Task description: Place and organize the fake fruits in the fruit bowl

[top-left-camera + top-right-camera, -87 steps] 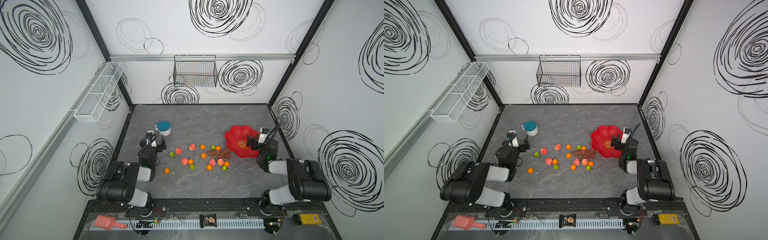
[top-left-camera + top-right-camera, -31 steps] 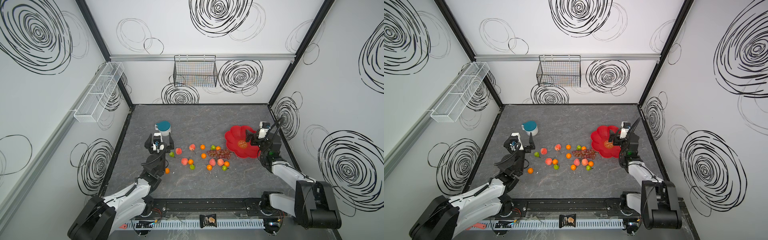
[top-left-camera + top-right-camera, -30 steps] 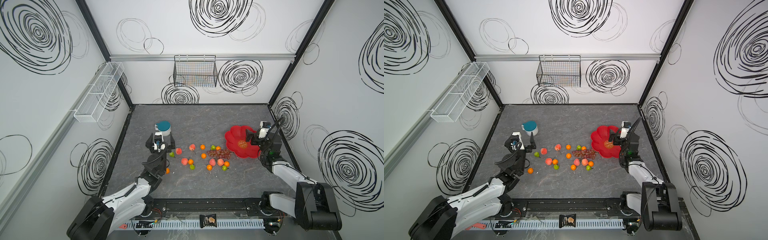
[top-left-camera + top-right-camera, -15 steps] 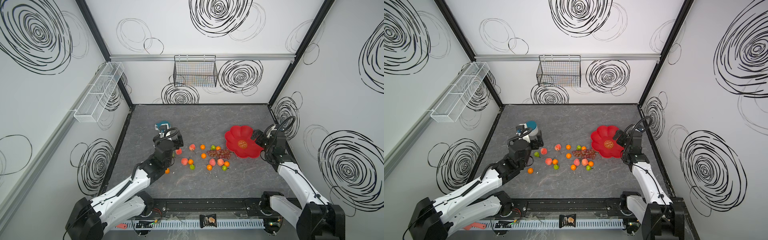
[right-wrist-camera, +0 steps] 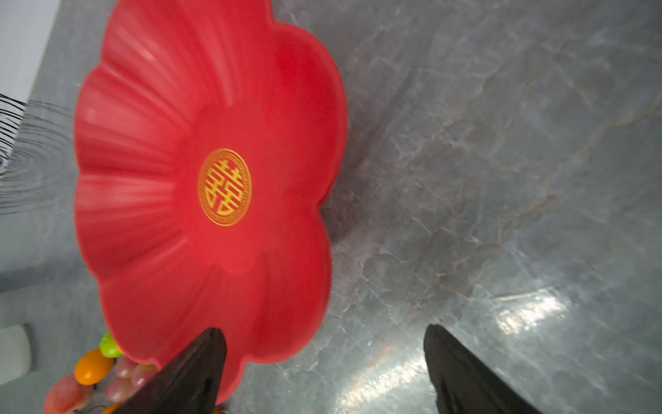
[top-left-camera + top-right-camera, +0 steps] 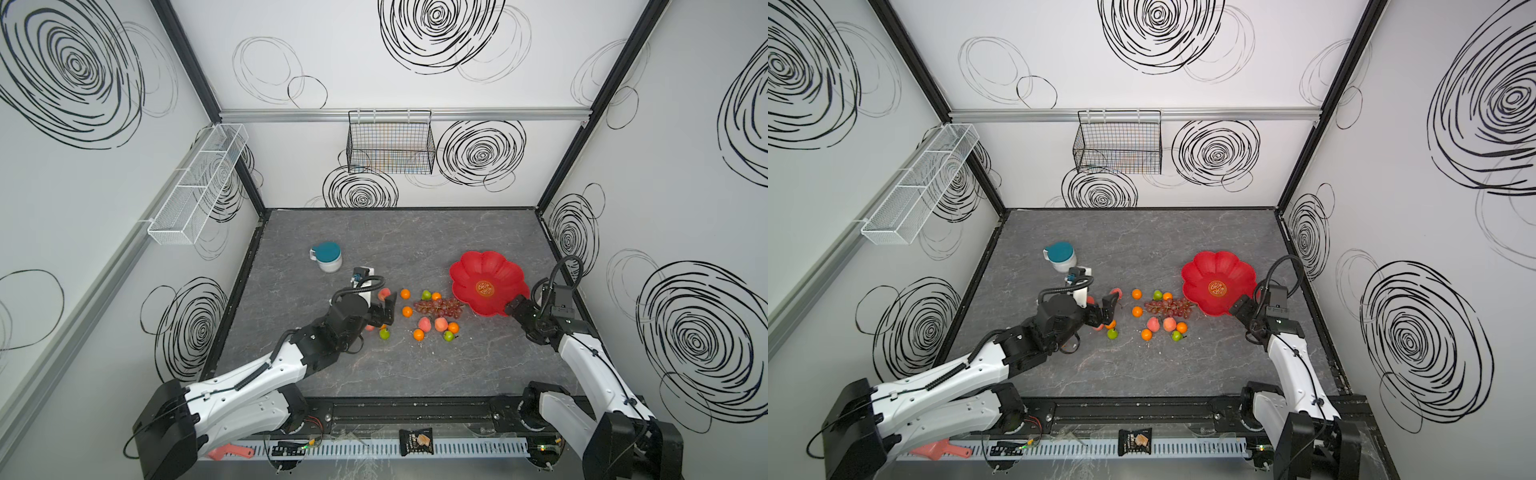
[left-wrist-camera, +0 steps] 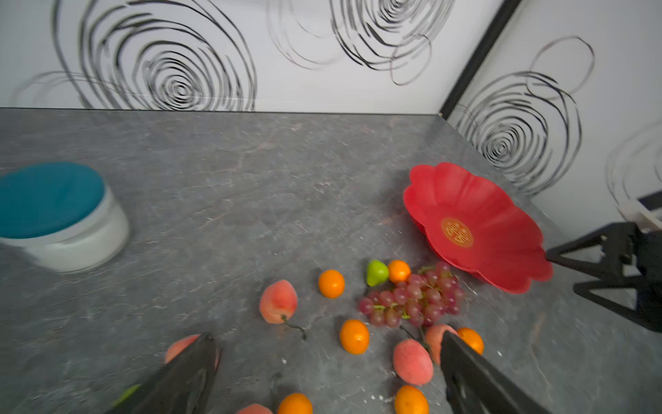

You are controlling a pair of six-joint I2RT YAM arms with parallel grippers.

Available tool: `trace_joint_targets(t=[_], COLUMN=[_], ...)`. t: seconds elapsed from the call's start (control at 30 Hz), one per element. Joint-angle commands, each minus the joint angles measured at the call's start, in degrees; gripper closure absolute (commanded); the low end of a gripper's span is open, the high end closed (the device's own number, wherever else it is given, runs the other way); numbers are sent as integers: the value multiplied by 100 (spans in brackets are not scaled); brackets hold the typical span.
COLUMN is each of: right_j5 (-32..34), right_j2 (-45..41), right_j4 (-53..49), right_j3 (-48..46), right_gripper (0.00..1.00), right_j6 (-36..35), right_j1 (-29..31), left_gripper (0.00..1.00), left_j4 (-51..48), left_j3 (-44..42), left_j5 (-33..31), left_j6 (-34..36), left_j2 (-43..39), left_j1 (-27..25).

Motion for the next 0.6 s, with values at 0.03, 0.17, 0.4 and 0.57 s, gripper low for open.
trace_joint_targets(t=[0.03,0.17,0.4,0.57], right_j5=[-266,-307,-551,-850], right_j2=[74,300,807,1344], right_j4=[-16,125,378,478], right_j3=[27,197,379,578], right_gripper=[18,26,39,53], right_j6=[35,21,96,103], right_j1=[-144,-236,-328,-392], left_gripper=[1,1,1,1], left_j4=[699,997,1230,1138], left_j3=[593,1069,1651,1833], left_j5=[185,303,695,757], left_j6=[270,393,446,528], left_j2=[797,1493,2201,2403], left_j1=[-667,-1102,-1269,-1315])
